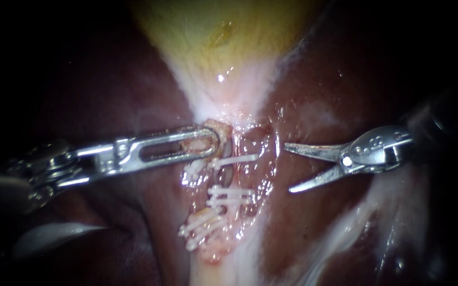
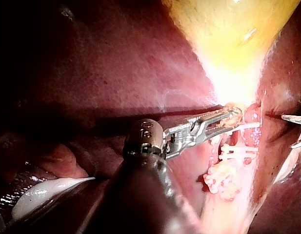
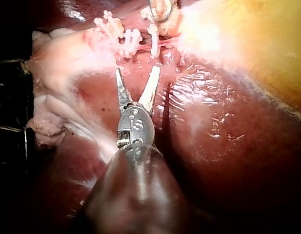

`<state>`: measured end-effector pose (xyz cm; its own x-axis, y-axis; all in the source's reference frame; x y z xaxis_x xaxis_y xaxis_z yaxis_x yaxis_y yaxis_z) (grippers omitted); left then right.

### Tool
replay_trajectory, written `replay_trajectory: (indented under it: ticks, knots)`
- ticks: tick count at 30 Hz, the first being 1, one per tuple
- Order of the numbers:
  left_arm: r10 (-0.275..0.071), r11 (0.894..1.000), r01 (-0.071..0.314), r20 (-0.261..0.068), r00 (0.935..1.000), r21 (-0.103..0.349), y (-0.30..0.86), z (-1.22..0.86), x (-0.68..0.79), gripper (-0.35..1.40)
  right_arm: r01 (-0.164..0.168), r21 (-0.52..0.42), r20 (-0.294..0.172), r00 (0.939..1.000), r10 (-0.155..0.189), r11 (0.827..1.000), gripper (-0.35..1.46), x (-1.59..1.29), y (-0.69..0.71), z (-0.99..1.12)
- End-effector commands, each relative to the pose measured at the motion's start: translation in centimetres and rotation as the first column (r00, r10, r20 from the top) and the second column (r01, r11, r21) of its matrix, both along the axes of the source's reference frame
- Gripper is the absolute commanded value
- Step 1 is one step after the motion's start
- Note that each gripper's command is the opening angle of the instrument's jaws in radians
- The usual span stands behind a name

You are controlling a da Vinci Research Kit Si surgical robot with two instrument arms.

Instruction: Go to the cutting position right tube

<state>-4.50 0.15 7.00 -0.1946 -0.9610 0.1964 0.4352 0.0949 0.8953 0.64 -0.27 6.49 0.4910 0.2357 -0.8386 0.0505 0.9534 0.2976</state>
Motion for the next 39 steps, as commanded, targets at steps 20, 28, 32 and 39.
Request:
replay_trajectory:
  ticks: [20,28,32,39]
  knots:
    - [-0.036,0.999,0.036,0.037,0.9987,-0.010,0.28,-0.83,0.40,-0.35,0.006,0.006,-0.007,1.0000,-0.006,1.000,1.45,0.04,-0.01,-0.01]
    - [-0.045,0.999,0.046,0.032,0.9985,-0.016,0.33,-0.84,0.50,-0.35,0.011,0.031,-0.018,0.9998,-0.011,0.999,1.45,0.10,-0.04,-0.01]
    - [-0.046,0.999,0.046,0.031,0.9985,-0.016,0.33,-0.85,0.51,-0.35,-0.013,0.115,-0.012,0.9998,0.015,0.993,1.45,0.15,-0.09,0.02]
    - [-0.046,0.999,0.046,0.031,0.9985,-0.016,0.33,-0.85,0.51,-0.35,-0.083,0.386,0.087,0.9948,0.054,0.919,1.45,0.22,-0.24,0.15]
